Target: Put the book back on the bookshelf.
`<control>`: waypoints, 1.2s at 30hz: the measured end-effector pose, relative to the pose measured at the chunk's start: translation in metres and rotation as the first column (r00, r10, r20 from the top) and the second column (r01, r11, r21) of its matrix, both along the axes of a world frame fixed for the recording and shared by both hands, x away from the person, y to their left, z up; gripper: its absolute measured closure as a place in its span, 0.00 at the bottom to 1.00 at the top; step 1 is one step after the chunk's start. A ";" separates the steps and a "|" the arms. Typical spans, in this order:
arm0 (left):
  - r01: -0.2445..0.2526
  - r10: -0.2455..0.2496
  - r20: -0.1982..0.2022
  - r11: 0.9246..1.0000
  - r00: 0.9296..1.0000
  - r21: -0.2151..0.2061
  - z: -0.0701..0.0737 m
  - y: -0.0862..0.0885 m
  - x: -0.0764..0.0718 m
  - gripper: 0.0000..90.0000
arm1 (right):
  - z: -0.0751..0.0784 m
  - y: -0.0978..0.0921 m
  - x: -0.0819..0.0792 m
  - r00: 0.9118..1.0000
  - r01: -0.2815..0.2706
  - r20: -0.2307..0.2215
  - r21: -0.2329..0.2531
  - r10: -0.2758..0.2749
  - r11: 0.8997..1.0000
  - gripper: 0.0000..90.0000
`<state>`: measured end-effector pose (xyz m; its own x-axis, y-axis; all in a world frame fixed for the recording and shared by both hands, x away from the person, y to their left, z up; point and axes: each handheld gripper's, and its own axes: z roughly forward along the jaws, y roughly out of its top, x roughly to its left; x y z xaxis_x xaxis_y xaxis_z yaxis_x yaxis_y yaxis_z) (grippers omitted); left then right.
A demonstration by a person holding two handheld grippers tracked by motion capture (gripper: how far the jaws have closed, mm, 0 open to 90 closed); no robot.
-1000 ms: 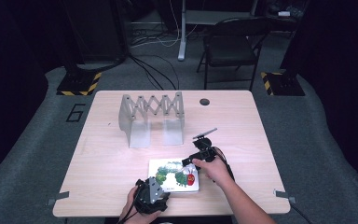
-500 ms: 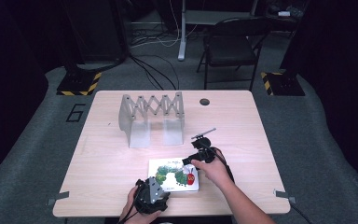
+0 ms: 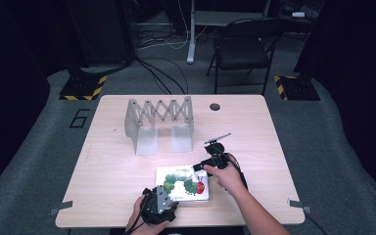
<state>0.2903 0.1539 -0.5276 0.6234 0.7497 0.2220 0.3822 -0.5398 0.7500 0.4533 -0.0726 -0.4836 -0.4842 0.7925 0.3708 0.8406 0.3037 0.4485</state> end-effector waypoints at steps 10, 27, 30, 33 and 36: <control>0.004 -0.004 0.004 1.000 1.000 0.000 0.000 0.001 0.000 0.23 | -0.008 -0.001 0.003 0.998 -0.001 -0.055 0.047 0.004 0.999 0.42; 0.004 -0.004 0.003 1.000 1.000 0.007 0.000 0.001 0.000 0.23 | -0.010 -0.001 0.002 0.999 -0.034 -0.014 0.016 0.034 0.999 0.50; 0.010 -0.010 -0.003 1.000 1.000 0.006 0.001 0.000 0.001 0.23 | -0.010 -0.001 0.003 0.999 -0.030 -0.015 0.014 0.030 0.999 0.52; 0.013 -0.012 -0.017 1.000 1.000 0.019 0.002 0.000 0.001 0.23 | -0.011 -0.002 0.003 1.000 -0.028 -0.014 0.019 0.028 0.999 0.52; 0.021 -0.020 -0.049 1.000 0.999 0.013 0.006 0.001 0.001 0.23 | -0.011 -0.002 0.003 1.000 -0.024 -0.015 0.015 0.024 1.000 0.54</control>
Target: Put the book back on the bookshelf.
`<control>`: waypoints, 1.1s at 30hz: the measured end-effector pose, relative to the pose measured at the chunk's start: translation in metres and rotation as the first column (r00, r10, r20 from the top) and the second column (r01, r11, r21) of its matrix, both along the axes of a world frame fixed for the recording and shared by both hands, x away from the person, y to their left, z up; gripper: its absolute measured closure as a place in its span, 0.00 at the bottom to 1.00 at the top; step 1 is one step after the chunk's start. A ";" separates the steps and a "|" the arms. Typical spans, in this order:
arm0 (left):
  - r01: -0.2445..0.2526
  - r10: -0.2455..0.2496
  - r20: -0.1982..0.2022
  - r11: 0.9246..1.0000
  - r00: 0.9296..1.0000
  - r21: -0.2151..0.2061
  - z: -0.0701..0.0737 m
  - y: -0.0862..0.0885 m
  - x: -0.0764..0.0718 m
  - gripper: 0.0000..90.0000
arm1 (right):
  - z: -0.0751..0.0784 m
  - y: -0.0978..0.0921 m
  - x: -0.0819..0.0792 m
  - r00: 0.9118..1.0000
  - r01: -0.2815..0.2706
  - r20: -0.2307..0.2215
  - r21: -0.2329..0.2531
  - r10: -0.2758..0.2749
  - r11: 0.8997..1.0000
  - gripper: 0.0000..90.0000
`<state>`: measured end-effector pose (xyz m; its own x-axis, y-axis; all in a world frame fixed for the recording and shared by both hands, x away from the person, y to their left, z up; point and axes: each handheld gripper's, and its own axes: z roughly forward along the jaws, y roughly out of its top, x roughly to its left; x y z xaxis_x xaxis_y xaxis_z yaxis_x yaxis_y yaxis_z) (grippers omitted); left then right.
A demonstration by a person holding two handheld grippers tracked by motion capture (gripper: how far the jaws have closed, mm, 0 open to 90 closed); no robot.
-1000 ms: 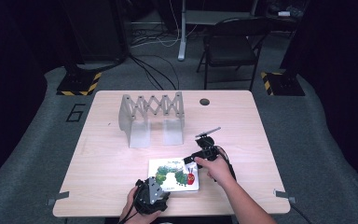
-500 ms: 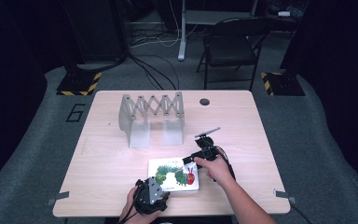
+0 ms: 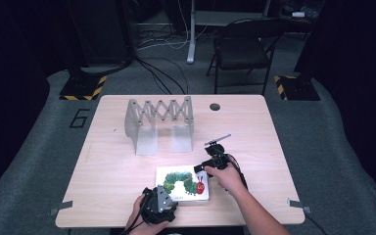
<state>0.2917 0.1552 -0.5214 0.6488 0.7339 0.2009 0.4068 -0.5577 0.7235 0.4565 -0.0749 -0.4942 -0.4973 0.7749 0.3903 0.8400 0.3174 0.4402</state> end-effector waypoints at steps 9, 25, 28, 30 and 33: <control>-0.014 0.005 -0.107 0.996 0.994 -0.084 0.018 0.018 0.007 0.26 | 0.000 -0.001 0.000 1.000 0.000 0.000 0.002 0.000 1.000 0.54; -0.082 0.057 -0.196 0.989 0.979 -0.122 0.016 0.037 0.031 0.25 | 0.000 0.000 -0.001 1.000 0.003 -0.003 0.001 -0.003 1.000 0.53; -0.094 0.066 -0.200 0.987 0.978 -0.131 0.014 0.037 0.031 0.25 | 0.001 -0.001 -0.001 1.000 0.004 -0.009 0.006 -0.004 1.000 0.51; -0.095 0.064 -0.207 0.985 0.976 -0.145 0.013 0.039 0.033 0.24 | 0.002 -0.001 -0.001 1.000 0.010 -0.010 0.017 -0.010 1.000 0.51; -0.099 0.065 -0.219 0.984 0.974 -0.145 0.013 0.041 0.033 0.22 | 0.005 -0.004 -0.002 1.000 0.012 -0.010 0.038 -0.012 0.999 0.51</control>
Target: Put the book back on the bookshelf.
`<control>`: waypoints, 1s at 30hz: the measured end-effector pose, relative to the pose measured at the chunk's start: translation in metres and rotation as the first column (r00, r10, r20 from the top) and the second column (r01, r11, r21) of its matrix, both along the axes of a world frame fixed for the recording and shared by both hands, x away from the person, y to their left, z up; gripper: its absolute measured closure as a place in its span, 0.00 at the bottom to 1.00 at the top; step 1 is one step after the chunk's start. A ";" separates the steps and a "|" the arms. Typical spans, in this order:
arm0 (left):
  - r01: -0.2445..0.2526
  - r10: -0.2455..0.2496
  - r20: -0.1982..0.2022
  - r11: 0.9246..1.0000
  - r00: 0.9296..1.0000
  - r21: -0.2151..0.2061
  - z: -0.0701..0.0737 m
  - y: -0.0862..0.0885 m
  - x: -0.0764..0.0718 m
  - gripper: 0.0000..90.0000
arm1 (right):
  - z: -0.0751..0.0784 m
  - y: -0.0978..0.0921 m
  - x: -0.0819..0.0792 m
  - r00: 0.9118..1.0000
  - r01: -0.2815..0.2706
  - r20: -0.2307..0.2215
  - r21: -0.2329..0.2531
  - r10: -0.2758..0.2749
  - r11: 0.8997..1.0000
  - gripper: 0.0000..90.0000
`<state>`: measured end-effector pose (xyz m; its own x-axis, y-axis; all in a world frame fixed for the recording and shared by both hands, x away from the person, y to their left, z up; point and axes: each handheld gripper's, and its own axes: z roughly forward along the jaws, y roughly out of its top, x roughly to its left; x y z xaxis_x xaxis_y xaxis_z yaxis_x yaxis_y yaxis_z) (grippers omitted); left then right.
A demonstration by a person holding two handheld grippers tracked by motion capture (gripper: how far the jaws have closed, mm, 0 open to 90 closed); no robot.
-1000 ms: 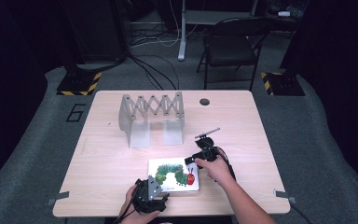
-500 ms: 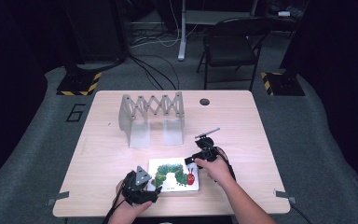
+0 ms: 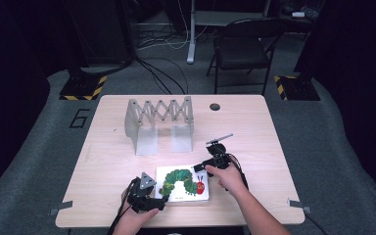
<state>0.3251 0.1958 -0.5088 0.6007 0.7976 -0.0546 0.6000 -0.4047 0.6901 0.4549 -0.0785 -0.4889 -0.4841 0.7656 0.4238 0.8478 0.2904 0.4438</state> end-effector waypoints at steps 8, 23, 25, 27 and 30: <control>-0.004 0.004 -0.001 1.000 1.000 -0.015 -0.001 0.000 0.000 0.21 | 0.006 0.001 -0.003 1.000 0.006 0.011 -0.002 -0.006 1.000 0.52; 0.006 -0.006 0.003 1.000 1.000 -0.022 -0.003 -0.004 0.002 0.22 | 0.016 0.000 -0.010 0.999 0.000 0.034 -0.008 0.000 1.000 0.54; 0.008 -0.008 0.001 1.000 1.000 -0.022 -0.003 -0.004 0.002 0.22 | 0.017 0.000 -0.011 0.999 -0.002 0.036 -0.008 0.002 1.000 0.54; 0.016 -0.016 -0.015 1.000 1.000 -0.021 -0.002 -0.003 0.003 0.22 | 0.018 -0.001 -0.012 0.999 -0.005 0.046 -0.005 0.006 1.000 0.54; 0.023 -0.023 -0.025 0.999 0.999 -0.030 -0.003 -0.003 0.005 0.21 | 0.020 0.000 -0.014 0.999 -0.004 0.052 -0.009 0.004 1.000 0.54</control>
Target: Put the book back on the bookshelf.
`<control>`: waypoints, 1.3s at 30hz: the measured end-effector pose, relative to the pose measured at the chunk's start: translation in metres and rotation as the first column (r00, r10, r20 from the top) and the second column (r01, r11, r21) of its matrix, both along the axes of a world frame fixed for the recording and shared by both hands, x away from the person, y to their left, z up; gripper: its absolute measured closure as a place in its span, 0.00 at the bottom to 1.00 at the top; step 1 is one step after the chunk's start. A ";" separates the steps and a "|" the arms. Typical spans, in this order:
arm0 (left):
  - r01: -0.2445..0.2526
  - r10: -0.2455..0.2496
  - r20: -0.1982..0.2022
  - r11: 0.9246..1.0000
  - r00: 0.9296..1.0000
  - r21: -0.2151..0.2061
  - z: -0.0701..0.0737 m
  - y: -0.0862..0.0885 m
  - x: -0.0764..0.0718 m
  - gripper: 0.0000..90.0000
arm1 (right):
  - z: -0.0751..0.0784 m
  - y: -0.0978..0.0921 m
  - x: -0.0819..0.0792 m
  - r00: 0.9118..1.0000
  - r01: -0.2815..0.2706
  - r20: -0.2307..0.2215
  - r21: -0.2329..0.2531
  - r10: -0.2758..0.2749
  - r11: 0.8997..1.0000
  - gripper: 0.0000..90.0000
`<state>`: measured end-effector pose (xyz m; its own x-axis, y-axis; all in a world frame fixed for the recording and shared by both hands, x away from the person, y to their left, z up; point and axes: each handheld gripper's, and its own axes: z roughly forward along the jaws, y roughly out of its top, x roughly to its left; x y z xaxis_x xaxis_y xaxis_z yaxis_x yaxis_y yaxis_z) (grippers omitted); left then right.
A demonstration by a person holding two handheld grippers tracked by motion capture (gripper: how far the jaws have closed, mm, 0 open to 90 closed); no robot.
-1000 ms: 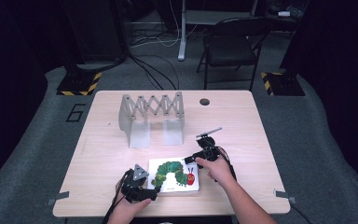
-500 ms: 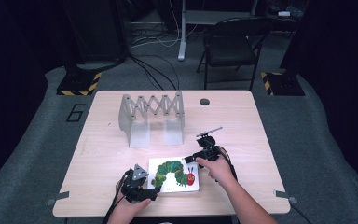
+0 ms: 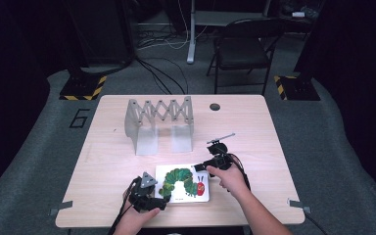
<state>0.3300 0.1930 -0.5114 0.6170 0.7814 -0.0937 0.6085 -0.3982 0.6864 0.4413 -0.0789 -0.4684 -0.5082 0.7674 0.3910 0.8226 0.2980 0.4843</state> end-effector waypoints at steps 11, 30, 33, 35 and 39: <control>0.017 -0.018 -0.040 1.000 0.999 -0.019 -0.002 -0.002 0.012 0.12 | 0.003 0.000 -0.004 1.000 -0.007 0.018 -0.006 0.007 1.000 0.54; 0.006 -0.010 -0.090 0.999 0.996 -0.049 0.000 -0.003 0.020 0.14 | -0.001 0.002 -0.003 1.000 0.006 0.016 -0.009 -0.006 1.000 0.54; -0.026 0.017 -0.103 0.996 0.995 -0.086 0.002 0.000 0.020 0.20 | 0.001 0.003 -0.005 1.000 0.000 0.025 -0.028 0.001 1.000 0.54; -0.038 0.027 -0.110 0.995 0.994 -0.096 0.003 0.001 0.020 0.22 | 0.002 0.003 -0.006 0.999 -0.010 0.038 -0.044 0.011 0.999 0.56; -0.045 0.034 -0.109 0.993 0.993 -0.107 0.004 0.003 0.020 0.25 | 0.003 0.004 -0.008 0.998 -0.010 0.066 -0.061 0.014 0.998 0.58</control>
